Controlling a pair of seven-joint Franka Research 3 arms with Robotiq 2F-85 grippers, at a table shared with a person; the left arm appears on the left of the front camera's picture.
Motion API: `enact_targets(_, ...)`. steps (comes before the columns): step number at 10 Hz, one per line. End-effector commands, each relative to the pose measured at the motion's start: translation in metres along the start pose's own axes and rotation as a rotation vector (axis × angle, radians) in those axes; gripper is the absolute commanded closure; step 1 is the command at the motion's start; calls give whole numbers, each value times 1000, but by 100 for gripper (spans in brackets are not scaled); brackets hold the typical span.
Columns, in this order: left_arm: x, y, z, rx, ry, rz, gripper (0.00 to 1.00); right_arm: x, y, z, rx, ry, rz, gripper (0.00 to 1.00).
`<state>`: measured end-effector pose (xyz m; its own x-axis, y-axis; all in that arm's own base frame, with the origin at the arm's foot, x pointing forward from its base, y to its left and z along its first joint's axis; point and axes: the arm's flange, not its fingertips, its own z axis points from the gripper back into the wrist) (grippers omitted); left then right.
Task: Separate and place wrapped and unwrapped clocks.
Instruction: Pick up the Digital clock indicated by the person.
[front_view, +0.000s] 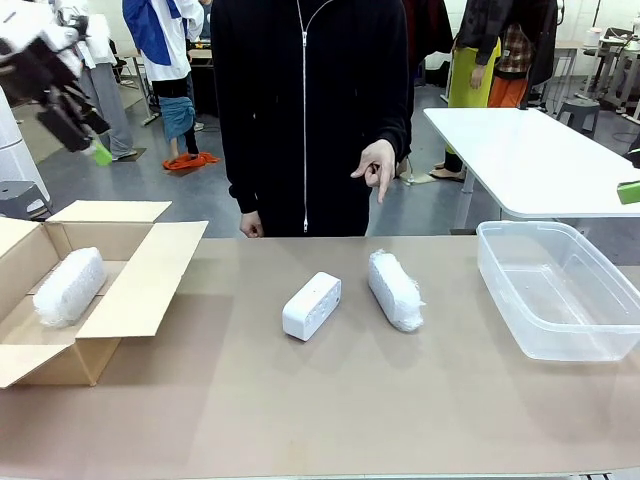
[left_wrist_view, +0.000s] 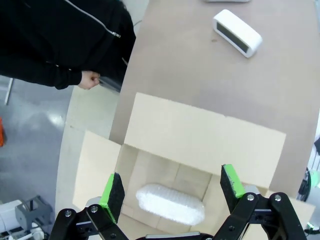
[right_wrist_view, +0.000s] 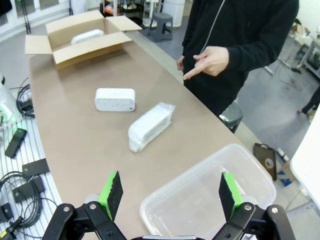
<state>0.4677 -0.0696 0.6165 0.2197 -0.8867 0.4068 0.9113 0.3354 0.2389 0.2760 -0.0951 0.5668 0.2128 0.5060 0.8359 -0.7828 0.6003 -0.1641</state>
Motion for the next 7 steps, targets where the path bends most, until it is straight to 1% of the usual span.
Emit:
enact_targets(1, 33, 7, -19, 27, 69, 48, 0, 0, -2, -3, 19, -23, 8, 0)
enact_targets(3, 66, 1, -41, 19, 106, 145, 0, 0, -2, -3, 19, -23, 8, 0)
enact_targets(5, 106, -14, -67, 46, 105, 263, 0, 0, -2, -3, 19, -23, 8, 0)
enact_targets(6, 123, -21, -82, 60, 127, 320, 0, 0, -2, -3, 19, -23, 8, 0)
enact_targets(7, 138, -30, -97, 58, 144, 339, 0, 0, -2, -3, 19, -23, 8, 0)
